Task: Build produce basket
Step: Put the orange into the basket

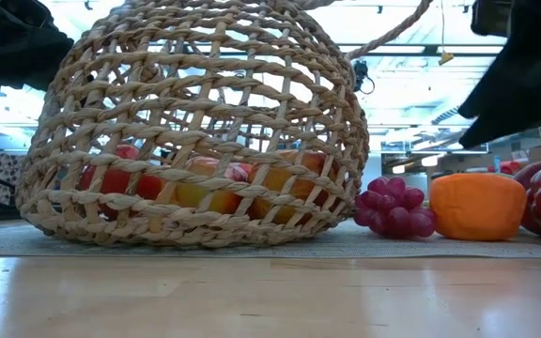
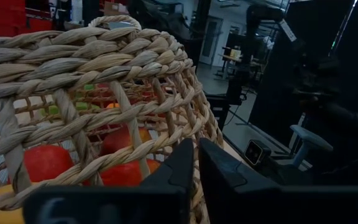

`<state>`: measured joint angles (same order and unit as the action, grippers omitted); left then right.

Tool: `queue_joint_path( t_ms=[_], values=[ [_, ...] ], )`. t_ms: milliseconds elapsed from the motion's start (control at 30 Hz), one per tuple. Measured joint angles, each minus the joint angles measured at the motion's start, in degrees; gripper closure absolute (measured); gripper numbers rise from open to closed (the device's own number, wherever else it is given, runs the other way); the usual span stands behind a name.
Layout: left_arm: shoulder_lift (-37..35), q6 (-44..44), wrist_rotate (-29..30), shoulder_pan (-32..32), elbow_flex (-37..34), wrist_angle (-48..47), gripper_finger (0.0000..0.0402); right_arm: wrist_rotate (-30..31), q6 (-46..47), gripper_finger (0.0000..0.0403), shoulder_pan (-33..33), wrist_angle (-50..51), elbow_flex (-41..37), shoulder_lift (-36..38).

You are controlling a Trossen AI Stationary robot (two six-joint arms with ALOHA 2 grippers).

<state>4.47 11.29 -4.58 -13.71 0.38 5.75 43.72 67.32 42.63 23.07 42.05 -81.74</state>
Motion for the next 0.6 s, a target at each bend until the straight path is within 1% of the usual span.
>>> queue_joint_path(
  t_ms=[67,167,300,367,433,500,600],
  values=[
    [0.0,0.0,0.0,0.0,0.0,0.0,0.0366,0.9,-2.2,0.0046,0.5,-2.6,1.7,-2.9],
    [0.0,0.0,0.0,0.0,0.0,0.0,0.0368,3.7,-7.9,0.0051,1.4,-3.5,7.3,-7.0],
    [0.0,0.0,0.0,0.0,0.0,0.0,0.0373,4.4,-13.3,0.0055,2.1,1.3,16.6,-12.1],
    [0.0,0.0,0.0,0.0,0.0,0.0,0.0374,4.3,-12.5,0.0055,2.5,7.6,20.5,-14.2],
    [0.0,0.0,0.0,0.0,0.0,0.0,0.0372,4.2,-9.6,0.0055,2.8,13.6,23.4,-15.9],
    [0.0,0.0,0.0,0.0,0.0,0.0,0.0369,3.9,-6.5,0.0055,3.0,19.1,25.1,-16.7],
    [0.0,0.0,0.0,0.0,0.0,0.0,0.0366,3.1,-0.6,0.0055,3.0,25.3,25.2,-17.1]
  ],
)
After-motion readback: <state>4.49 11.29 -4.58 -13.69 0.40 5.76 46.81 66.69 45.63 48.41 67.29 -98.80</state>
